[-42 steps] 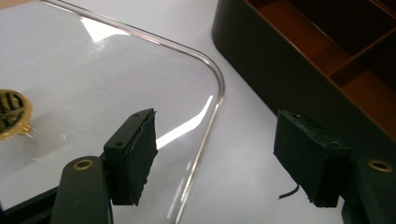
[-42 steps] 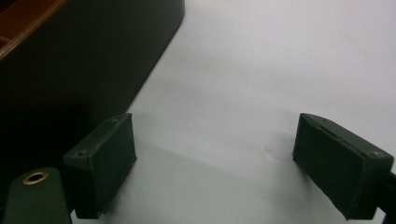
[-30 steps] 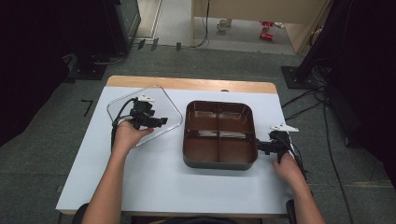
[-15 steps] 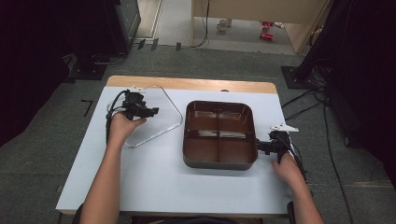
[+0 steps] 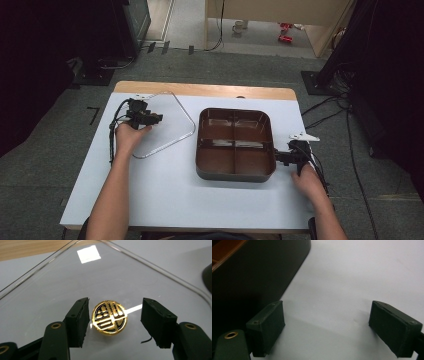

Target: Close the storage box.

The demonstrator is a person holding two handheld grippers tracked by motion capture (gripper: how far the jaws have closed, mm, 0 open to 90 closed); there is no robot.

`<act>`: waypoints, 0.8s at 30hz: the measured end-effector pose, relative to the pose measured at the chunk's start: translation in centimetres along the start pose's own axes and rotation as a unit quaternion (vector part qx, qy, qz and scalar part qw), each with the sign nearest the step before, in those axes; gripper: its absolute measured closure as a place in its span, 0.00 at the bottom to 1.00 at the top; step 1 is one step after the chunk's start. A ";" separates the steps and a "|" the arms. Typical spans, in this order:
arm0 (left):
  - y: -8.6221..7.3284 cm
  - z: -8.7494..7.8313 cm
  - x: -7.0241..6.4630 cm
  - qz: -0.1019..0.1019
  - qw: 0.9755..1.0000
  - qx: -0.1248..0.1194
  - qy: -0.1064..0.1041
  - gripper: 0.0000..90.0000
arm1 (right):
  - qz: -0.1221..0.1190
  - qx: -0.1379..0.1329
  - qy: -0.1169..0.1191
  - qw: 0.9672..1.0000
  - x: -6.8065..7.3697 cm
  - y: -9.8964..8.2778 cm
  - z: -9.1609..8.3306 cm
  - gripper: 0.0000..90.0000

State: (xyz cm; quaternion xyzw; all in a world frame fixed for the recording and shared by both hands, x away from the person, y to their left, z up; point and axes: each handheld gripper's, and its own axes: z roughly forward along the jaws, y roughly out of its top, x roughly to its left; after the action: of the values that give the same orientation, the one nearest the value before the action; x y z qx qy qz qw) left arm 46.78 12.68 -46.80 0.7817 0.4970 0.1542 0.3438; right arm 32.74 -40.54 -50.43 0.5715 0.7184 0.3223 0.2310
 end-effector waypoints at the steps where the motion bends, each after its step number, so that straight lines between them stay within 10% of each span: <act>1: -0.1 0.1 0.0 -0.004 1.000 0.004 0.002 0.50 | 0.000 0.000 0.000 1.000 0.0 0.0 0.0 0.14; 24: -0.6 0.2 0.0 0.011 1.000 0.002 0.011 0.66 | 0.000 0.000 0.000 1.000 0.0 0.0 0.0 0.14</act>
State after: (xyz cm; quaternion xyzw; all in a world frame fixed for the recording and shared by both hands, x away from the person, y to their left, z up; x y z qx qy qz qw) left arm 46.48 12.80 -47.35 0.7861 0.4921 0.1661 0.3351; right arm 32.73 -40.53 -50.43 0.5713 0.7183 0.3225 0.2315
